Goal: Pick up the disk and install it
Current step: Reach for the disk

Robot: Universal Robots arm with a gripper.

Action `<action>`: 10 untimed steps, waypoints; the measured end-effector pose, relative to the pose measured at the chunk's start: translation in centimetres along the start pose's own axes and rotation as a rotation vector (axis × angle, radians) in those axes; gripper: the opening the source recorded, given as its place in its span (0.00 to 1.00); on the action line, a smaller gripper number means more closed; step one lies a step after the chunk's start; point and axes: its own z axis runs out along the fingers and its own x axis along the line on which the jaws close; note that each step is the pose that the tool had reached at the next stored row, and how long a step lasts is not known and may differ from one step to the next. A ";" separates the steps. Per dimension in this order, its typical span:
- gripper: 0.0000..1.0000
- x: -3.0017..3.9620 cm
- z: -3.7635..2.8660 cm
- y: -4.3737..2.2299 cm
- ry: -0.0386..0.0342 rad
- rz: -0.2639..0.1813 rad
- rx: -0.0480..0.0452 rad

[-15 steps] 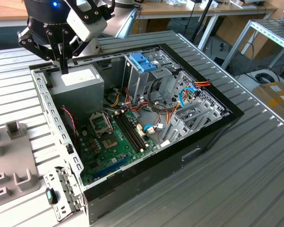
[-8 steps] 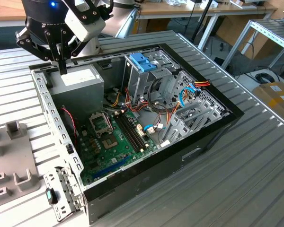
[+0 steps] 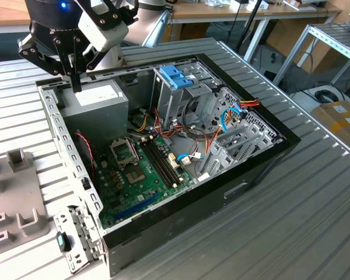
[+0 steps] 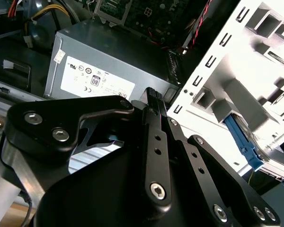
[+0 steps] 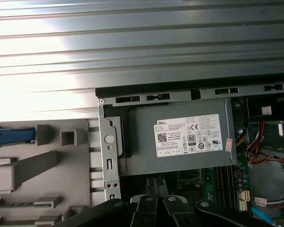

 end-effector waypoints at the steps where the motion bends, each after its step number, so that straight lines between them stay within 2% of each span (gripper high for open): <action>1: 0.11 0.05 0.00 0.00 0.0000 0.000 -0.0001; 10: 0.11 0.31 -0.01 -0.02 0.0000 0.000 -0.0001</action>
